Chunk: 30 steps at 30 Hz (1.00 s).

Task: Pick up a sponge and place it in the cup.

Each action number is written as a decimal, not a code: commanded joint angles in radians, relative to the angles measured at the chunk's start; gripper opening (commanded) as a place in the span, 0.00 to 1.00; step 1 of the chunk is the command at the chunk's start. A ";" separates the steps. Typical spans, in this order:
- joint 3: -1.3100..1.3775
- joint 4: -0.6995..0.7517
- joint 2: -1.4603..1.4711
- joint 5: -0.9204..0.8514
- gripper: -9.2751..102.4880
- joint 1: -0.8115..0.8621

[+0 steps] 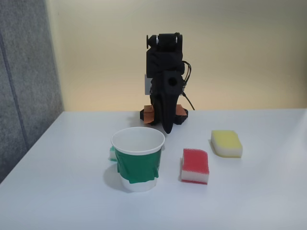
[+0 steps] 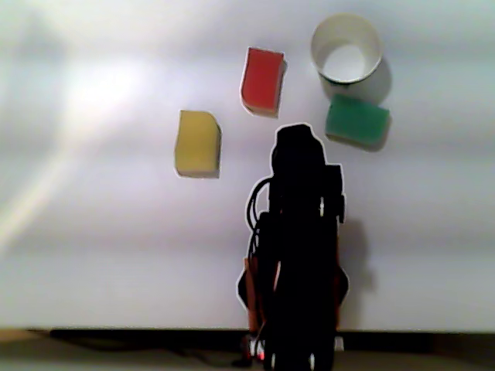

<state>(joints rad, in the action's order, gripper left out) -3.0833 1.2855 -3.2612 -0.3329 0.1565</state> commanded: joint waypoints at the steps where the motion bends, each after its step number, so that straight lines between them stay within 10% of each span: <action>1: -0.009 0.054 -0.006 0.018 0.08 -0.035; 30: 0.374 0.060 0.262 0.018 0.08 -0.035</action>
<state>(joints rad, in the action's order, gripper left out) -2.7949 1.3300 -3.0526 -0.3145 0.1012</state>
